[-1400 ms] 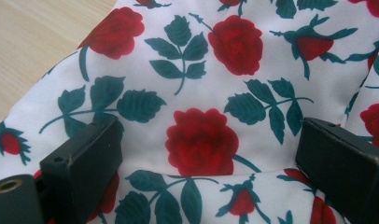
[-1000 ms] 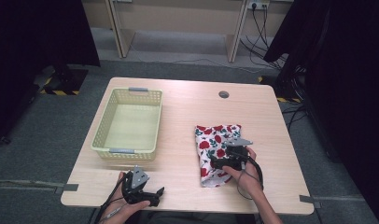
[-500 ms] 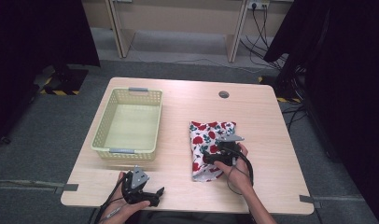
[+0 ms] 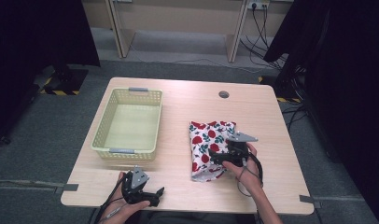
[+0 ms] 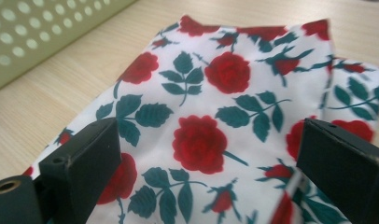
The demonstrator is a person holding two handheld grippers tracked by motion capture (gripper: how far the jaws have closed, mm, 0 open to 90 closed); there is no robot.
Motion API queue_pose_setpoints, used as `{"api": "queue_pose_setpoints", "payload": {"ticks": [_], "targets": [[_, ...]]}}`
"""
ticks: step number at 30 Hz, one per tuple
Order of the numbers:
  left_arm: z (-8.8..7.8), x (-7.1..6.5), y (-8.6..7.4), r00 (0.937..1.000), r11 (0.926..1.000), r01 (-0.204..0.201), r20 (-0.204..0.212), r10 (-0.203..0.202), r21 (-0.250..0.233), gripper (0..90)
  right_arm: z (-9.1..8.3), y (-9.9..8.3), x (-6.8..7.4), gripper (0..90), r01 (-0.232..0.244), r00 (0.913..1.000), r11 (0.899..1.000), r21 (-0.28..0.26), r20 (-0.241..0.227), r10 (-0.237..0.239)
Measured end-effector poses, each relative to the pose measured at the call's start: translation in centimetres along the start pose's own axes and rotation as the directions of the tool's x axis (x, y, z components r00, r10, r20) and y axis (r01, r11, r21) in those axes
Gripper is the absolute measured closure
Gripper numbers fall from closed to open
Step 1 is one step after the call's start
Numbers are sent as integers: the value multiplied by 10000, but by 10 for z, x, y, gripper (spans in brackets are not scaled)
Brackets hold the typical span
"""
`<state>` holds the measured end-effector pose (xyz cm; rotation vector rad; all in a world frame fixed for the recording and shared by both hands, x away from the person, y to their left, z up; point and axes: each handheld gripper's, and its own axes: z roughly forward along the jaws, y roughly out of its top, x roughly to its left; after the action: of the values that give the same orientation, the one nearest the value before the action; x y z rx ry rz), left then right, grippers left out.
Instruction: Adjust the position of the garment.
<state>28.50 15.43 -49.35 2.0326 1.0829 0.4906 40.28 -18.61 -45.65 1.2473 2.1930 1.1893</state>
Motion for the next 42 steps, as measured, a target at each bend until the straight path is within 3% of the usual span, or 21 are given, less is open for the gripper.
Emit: {"api": "queue_pose_setpoints", "payload": {"ticks": [5,14,23,42], "targets": [[0,0,0,10000,10000,-1,0,1,-2,0,-19,2,-11,66,-93,9998,9996,-274,-175,88],[0,0,0,10000,10000,4,-6,-4,3,0,-44,-14,-27,65,-135,9999,9999,75,-71,136],[0,0,0,10000,10000,4,-5,-4,-6,0,-56,-32,-30,64,136,9999,9994,330,-91,-133],[0,0,0,10000,10000,1,-6,-1,41,0,-82,-63,-29,56,-65,9998,9996,272,-181,70]]}}
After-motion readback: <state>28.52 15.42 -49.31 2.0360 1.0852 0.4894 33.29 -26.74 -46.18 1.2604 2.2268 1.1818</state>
